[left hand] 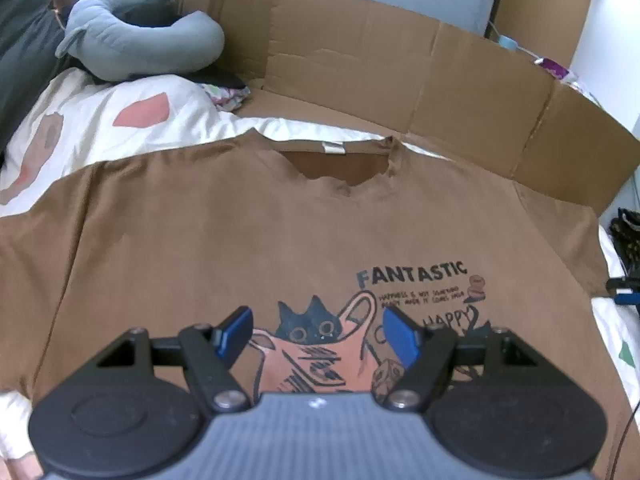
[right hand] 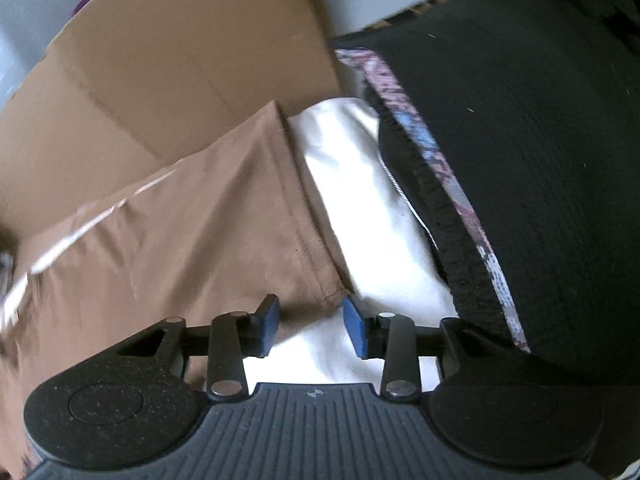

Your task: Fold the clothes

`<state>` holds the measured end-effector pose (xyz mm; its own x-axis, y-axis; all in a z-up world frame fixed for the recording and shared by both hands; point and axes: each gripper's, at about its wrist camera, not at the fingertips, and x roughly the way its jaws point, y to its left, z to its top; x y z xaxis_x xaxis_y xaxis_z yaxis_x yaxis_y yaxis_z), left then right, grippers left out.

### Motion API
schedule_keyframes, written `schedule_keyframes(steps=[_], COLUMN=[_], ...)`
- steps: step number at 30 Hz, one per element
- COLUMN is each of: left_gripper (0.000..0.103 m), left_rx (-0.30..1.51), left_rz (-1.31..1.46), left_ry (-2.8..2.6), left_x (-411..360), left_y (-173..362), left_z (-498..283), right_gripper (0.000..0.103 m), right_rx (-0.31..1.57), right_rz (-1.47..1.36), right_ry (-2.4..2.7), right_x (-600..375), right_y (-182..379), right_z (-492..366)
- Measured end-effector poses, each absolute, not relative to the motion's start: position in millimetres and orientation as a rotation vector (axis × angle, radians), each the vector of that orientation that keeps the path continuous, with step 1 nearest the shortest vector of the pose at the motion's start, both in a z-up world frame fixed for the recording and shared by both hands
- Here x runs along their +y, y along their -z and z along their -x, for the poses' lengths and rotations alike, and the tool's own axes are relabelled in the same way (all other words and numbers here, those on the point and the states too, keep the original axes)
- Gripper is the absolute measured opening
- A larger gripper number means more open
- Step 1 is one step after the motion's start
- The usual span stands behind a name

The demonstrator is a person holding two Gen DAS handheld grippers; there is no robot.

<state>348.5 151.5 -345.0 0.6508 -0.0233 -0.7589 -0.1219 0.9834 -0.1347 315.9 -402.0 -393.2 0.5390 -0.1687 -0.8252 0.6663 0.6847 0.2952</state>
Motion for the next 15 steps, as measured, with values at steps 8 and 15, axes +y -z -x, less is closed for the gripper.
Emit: schedule_keyframes(steps=[8, 15], left_gripper=[0.074, 0.071], left_rx=[0.855, 0.851], left_rz=[0.182, 0.182], left_ry=[-0.046, 0.035], left_x=[147.8, 127.2], left_y=[342.8, 342.3], left_z=[-349.7, -353.9], right_gripper=[0.046, 0.012], right_rx=[0.850, 0.820], right_rz=[-0.867, -0.894], right_ry=[0.623, 0.605], right_x=[-415.7, -420.9], right_y=[401.5, 401.1], right_z=[-316.4, -317.8])
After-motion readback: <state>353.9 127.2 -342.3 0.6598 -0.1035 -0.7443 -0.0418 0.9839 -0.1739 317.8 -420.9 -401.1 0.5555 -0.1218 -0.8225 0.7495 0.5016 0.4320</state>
